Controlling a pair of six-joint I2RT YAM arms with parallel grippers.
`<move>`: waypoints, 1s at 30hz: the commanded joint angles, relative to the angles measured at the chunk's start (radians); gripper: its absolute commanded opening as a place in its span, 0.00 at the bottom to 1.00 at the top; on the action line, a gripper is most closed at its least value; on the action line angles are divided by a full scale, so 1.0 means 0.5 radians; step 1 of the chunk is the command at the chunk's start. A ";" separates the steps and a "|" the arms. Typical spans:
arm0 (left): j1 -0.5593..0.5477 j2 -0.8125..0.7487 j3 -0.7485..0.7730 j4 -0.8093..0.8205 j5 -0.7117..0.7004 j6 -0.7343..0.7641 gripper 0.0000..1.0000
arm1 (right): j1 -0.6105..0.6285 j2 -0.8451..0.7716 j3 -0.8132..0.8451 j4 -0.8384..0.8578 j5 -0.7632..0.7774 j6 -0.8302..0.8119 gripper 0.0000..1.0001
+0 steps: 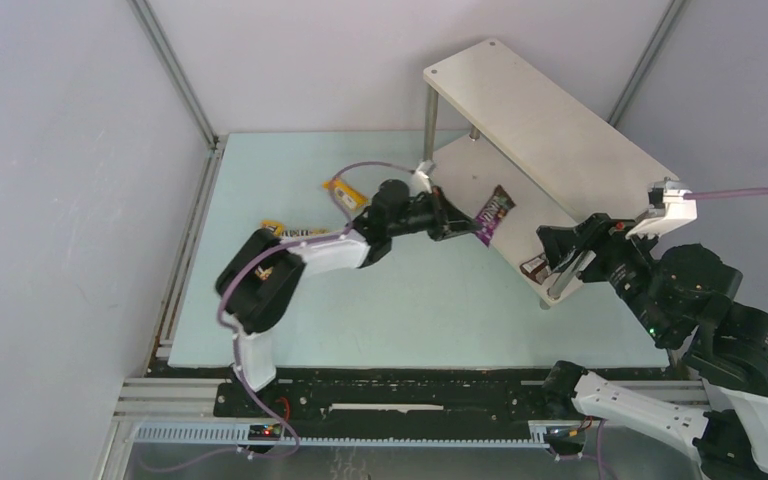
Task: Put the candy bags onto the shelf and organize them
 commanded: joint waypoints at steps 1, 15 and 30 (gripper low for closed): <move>-0.088 0.294 0.355 -0.037 0.335 0.049 0.00 | -0.009 -0.023 -0.011 -0.019 0.035 0.037 0.89; -0.079 0.887 1.117 -0.585 0.582 0.241 0.00 | -0.009 -0.022 0.011 -0.047 0.046 0.031 0.88; -0.089 1.142 1.305 -0.453 0.636 0.056 0.00 | -0.009 0.052 0.021 -0.027 0.048 0.022 0.88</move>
